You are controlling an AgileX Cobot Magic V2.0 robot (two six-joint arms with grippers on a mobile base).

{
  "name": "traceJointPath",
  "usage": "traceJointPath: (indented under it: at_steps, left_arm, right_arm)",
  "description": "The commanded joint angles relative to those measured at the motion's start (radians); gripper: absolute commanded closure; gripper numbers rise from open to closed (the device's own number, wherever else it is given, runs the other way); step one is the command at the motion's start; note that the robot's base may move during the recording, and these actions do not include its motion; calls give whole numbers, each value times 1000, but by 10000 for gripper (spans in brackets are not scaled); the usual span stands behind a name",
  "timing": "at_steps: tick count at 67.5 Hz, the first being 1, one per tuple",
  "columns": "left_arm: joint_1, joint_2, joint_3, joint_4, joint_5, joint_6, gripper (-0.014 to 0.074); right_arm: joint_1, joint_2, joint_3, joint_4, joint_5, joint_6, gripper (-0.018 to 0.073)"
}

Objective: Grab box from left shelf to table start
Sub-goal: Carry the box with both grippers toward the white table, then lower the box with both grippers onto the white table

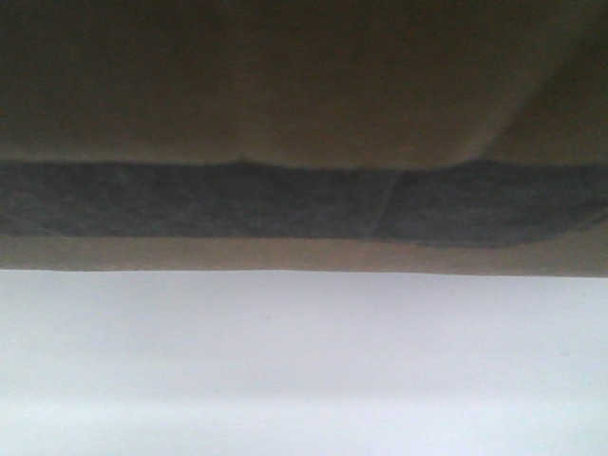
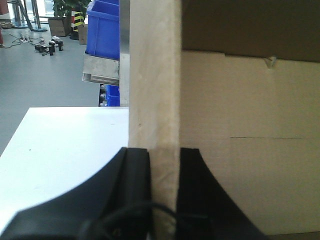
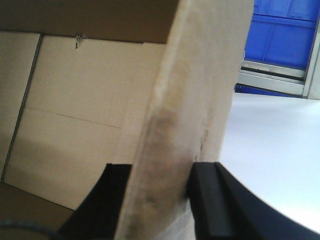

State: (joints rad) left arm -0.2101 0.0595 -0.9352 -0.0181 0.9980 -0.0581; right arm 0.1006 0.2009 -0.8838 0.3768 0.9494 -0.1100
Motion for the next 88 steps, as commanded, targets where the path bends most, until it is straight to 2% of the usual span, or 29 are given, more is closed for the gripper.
traceJointPath:
  at_steps: [1, 88]
  left_arm:
    - [-2, 16, -33, 37, -193, -3, 696]
    - [-2, 16, -33, 31, -193, -3, 696]
  right_arm:
    - [-2, 20, -28, -57, -147, -29, 496]
    - [-2, 20, -28, -57, -147, -29, 496]
